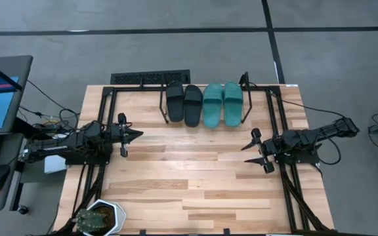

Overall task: Pick and place slides into the shelf
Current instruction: Return to Home Position

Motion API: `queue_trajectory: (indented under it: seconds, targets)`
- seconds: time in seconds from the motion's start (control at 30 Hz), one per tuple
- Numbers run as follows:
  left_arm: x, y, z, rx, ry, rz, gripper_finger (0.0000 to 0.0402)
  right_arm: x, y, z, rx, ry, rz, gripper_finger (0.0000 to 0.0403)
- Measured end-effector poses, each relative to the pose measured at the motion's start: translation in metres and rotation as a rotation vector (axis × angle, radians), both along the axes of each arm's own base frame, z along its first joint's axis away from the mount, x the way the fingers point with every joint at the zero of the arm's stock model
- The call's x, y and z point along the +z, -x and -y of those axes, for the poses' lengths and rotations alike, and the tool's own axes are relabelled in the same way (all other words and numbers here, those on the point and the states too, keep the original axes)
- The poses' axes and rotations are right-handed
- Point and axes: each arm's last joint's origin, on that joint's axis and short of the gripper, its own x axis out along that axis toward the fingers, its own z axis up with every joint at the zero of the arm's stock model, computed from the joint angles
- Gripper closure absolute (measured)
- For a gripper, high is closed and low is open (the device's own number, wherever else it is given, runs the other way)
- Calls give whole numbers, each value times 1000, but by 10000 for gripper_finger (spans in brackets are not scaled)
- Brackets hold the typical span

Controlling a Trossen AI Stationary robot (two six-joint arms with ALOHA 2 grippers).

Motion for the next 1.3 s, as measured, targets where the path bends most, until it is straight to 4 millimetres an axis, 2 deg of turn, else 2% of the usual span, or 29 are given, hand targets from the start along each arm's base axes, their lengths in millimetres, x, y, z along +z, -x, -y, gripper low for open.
queue_trajectory:
  seconds: [1.3]
  targets:
    - [0,0,0,0,-4,0,401,0,0,0,0,0,0,177]
